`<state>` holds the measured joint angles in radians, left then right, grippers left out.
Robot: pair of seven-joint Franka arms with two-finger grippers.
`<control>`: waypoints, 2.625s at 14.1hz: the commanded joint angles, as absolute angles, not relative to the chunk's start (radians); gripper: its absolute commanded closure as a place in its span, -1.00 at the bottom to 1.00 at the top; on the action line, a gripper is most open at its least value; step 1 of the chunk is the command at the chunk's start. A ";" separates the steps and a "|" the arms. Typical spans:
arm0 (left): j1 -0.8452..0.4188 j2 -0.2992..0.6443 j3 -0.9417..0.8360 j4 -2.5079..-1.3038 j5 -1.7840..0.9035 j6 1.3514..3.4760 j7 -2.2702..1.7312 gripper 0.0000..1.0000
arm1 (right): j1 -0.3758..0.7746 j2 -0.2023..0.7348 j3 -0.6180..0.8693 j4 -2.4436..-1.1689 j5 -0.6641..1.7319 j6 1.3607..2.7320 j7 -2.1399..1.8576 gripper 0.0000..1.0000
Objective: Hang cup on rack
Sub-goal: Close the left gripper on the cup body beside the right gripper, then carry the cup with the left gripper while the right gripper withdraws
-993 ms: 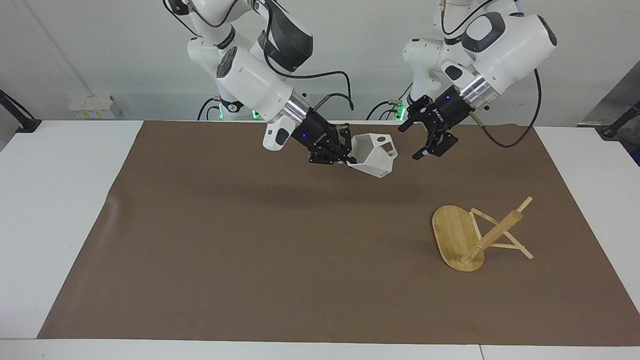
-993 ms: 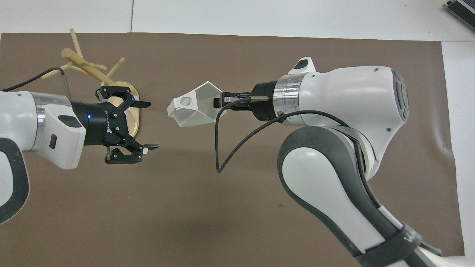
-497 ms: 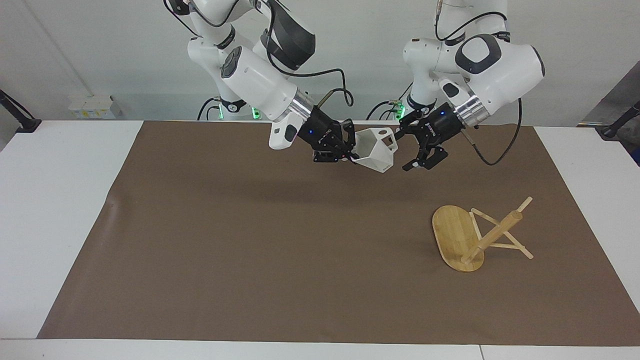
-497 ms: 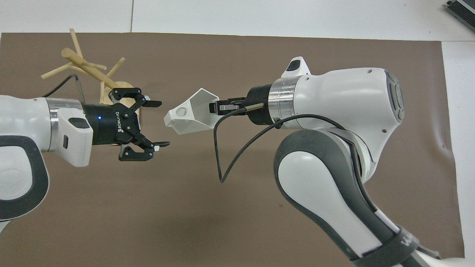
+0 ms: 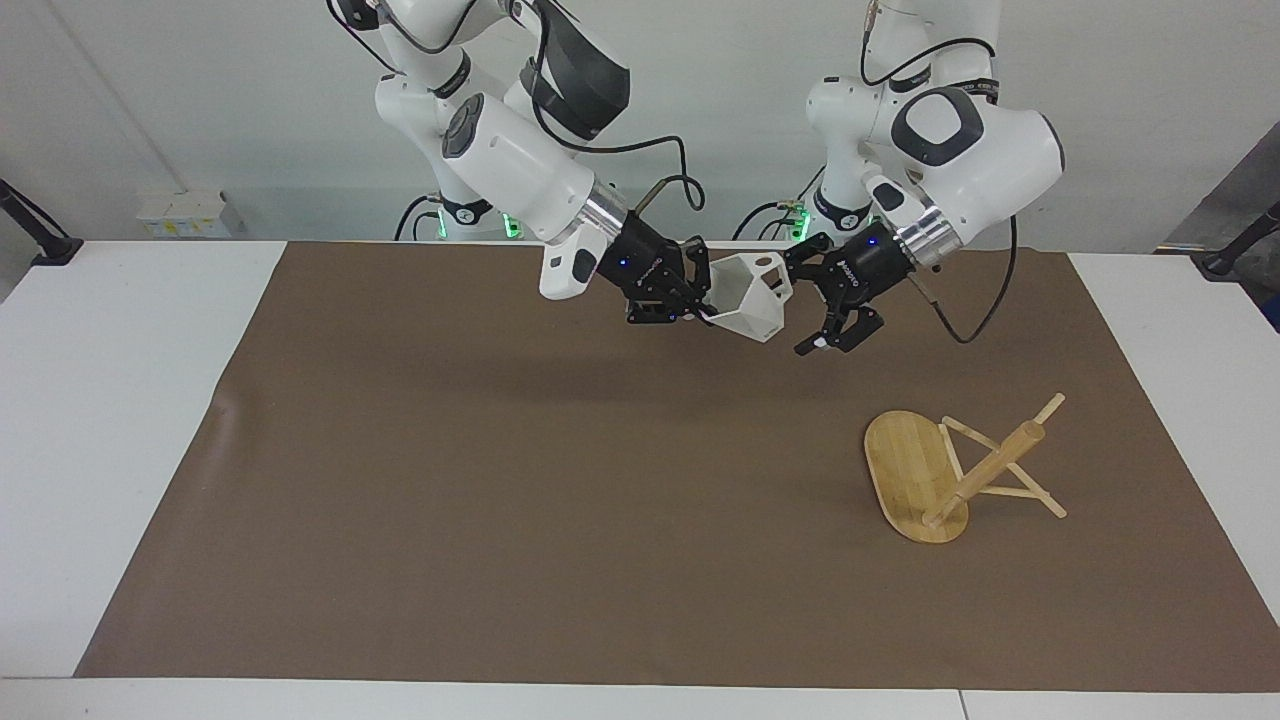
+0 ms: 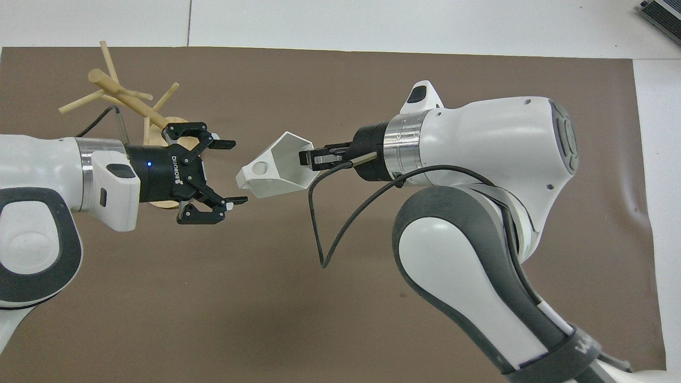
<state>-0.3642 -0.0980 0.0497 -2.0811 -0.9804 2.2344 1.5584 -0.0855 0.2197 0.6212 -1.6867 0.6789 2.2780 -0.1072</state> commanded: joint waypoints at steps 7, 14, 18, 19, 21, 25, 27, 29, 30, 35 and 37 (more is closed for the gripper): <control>-0.433 -0.132 0.049 -2.143 -1.094 2.316 1.586 -1.00 | -0.097 0.215 0.627 -1.674 0.696 2.244 -0.120 1.00; -0.446 -0.132 0.049 -2.143 -1.121 2.342 1.574 1.00 | -0.098 0.215 0.620 -1.672 0.698 2.247 -0.107 1.00; -0.446 -0.132 0.049 -2.143 -1.123 2.342 1.559 1.00 | -0.098 0.206 0.618 -1.672 0.686 2.252 -0.037 1.00; -0.446 -0.132 0.049 -2.141 -1.123 2.342 1.559 1.00 | -0.098 0.206 0.618 -1.672 0.687 2.250 -0.028 1.00; -0.446 -0.132 0.049 -2.143 -1.123 2.344 1.559 1.00 | -0.098 0.204 0.612 -1.674 0.686 2.249 0.011 0.88; -0.445 -0.130 0.051 -2.141 -1.123 2.344 1.559 1.00 | -0.098 0.196 0.603 -1.675 0.686 2.247 0.074 0.12; -0.443 -0.129 0.052 -2.141 -1.123 2.353 1.555 1.00 | -0.098 0.192 0.598 -1.675 0.686 2.247 0.078 -0.24; -0.437 -0.129 0.054 -2.143 -1.123 2.353 1.557 1.00 | -0.098 0.189 0.586 -1.677 0.686 2.247 0.077 -0.40; -0.434 -0.129 0.054 -2.143 -1.123 2.355 1.557 1.00 | -0.098 0.184 0.571 -1.677 0.686 2.244 0.078 -0.56; -0.417 -0.121 0.058 -2.145 -1.120 2.408 1.552 1.00 | -0.098 0.149 0.413 -1.684 0.686 2.195 0.074 -1.00; -0.414 -0.120 0.058 -2.154 -1.118 2.445 1.536 1.00 | -0.098 0.138 0.333 -1.693 0.655 2.175 0.064 -1.00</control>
